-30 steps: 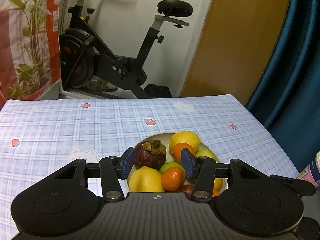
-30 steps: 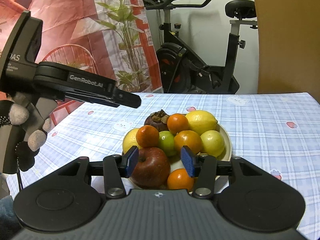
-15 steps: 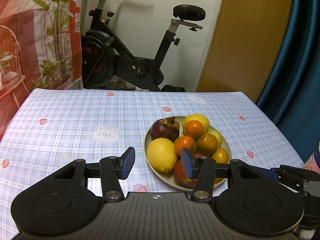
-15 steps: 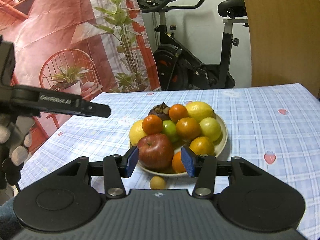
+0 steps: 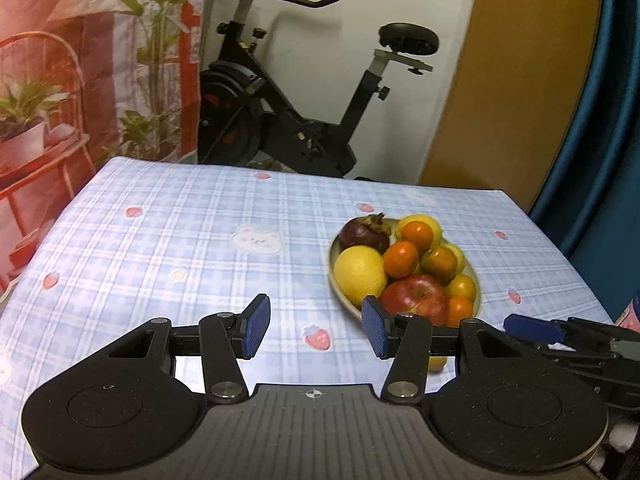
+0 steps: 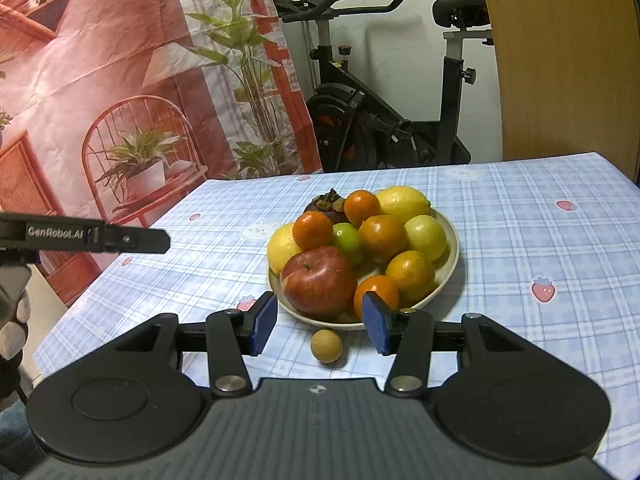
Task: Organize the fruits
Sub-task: 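Move the open left gripper to the last tangerine on the cloth, then close the left gripper on the tangerine while the right gripper grasps the small yellow fruit, then carry the tangerine in the left gripper while the right gripper carries the small fruit over the plate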
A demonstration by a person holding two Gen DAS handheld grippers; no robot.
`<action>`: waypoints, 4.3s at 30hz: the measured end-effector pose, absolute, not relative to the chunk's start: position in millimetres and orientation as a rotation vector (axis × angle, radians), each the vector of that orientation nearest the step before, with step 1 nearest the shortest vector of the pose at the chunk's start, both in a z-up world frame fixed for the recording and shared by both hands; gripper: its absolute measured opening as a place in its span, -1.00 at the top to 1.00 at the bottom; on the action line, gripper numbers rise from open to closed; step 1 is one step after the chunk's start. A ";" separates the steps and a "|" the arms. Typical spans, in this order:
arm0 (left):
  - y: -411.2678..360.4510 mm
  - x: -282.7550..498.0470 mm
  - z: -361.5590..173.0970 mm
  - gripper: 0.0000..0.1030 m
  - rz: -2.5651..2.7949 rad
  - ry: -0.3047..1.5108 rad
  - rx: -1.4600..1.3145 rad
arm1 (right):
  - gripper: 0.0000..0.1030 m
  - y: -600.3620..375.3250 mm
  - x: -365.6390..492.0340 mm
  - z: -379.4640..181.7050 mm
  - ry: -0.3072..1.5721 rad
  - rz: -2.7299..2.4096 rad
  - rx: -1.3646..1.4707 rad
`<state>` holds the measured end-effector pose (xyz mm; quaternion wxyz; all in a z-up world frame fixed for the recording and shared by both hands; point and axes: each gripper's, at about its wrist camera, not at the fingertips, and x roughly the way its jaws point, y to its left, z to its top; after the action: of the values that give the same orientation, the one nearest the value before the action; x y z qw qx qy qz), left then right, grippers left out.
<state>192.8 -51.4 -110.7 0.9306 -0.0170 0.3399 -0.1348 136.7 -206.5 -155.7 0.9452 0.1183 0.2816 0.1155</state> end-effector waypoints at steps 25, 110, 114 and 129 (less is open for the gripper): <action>-15.4 153.0 -121.8 -0.03 -0.207 0.717 -0.094 | 0.02 -180.1 129.1 -153.4 0.585 0.253 0.199; -54.1 187.8 -160.9 0.21 -0.410 0.823 0.007 | 0.47 -205.3 146.4 -200.5 0.589 0.193 0.261; -67.9 199.7 -150.0 0.21 -0.437 0.791 0.024 | 0.47 -216.9 148.9 -187.0 0.531 0.151 0.256; -106.0 244.5 -132.5 0.21 -0.479 0.741 0.042 | 0.47 -222.5 197.7 -192.8 0.505 0.163 0.214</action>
<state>244.5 -106.0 -132.5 0.9039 0.0201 0.3587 -0.2320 197.7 -222.5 -192.8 0.9593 0.1056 0.2493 0.0802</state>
